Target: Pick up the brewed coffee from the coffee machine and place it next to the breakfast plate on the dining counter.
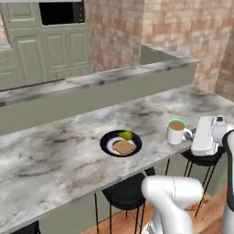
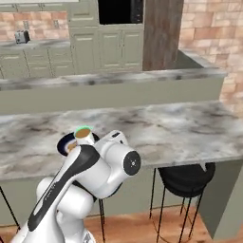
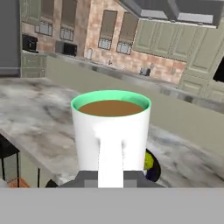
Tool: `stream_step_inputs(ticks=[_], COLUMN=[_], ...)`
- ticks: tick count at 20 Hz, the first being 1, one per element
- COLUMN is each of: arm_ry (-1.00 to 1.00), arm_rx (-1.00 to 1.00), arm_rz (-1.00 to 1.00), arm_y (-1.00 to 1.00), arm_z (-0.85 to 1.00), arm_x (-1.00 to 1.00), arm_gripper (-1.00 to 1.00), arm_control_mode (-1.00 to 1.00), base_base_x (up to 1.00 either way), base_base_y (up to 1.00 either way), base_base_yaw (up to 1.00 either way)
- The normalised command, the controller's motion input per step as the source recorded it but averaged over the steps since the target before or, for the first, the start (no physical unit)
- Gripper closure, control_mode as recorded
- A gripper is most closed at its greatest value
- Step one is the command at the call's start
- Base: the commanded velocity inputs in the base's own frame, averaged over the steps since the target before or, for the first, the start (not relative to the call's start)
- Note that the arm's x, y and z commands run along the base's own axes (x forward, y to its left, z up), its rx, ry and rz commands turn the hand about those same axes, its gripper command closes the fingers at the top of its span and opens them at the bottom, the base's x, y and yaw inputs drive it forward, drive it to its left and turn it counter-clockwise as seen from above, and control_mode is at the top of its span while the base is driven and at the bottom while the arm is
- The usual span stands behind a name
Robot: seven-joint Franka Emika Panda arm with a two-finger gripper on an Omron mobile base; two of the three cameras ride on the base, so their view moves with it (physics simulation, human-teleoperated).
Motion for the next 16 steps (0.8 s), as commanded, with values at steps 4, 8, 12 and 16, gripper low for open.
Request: stream_step_inputs(ticks=[4,8,12,16], arm_ry=[0.00,0.00,0.00,0.00], arm_rx=[0.00,0.00,0.00,0.00], arm_rz=[0.00,0.00,0.00,0.00], arm_y=[0.00,0.00,0.00,0.00], arm_z=[0.00,0.00,0.00,0.00], arm_x=[0.00,0.00,0.00,0.00], arm_gripper=[1.00,1.00,1.00,1.00], arm_control_mode=[1.00,1.00,1.00,1.00], base_base_x=[0.92,0.92,0.92,0.78], base_base_y=[-0.03,-0.08,-0.13,-0.16], base_base_yaw=[0.75,0.73,0.70,0.53])
